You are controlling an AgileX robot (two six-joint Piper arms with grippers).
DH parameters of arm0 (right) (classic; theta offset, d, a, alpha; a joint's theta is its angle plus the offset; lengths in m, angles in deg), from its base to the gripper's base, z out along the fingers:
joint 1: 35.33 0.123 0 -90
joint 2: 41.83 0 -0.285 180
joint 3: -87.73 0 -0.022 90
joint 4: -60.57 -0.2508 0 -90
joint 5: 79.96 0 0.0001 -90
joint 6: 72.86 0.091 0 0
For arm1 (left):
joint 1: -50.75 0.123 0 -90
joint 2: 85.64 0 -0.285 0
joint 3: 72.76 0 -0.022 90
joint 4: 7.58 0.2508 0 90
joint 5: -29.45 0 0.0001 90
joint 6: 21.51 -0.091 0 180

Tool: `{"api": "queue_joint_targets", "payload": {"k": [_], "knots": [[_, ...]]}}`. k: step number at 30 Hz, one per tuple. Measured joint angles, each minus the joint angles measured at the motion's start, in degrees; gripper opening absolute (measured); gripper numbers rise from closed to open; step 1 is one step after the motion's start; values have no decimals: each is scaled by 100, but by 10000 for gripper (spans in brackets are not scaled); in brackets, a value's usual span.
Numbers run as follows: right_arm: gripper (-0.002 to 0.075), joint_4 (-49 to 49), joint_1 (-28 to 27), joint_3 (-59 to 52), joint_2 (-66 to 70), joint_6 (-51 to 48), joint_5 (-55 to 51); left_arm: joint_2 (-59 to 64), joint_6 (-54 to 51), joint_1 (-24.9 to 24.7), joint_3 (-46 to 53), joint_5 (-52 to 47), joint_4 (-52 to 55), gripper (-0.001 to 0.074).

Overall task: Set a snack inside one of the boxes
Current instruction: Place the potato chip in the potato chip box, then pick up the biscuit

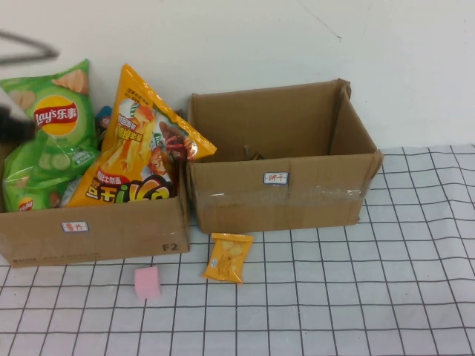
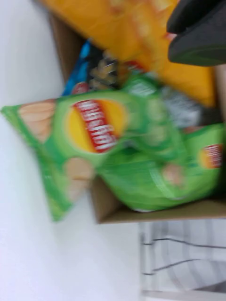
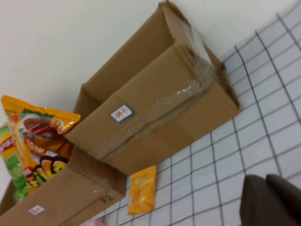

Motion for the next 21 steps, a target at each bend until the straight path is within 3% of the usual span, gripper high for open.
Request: {"api": "queue_joint_targets", "payload": {"k": [6,13,18,21], "knots": [[-1,-112,0,11,10,-1076,347,-2214,325,0,1875,62,-192,2],[-1,-190,0,223,10,-2176,38,-5076,377,0,3784,62,-672,0],[-1,-710,0,296,125,-3000,-207,-7073,401,0,4584,-159,-890,0],[-1,-1102,0,489,408,-3779,-443,-7498,486,0,4733,-539,-912,0]]}}
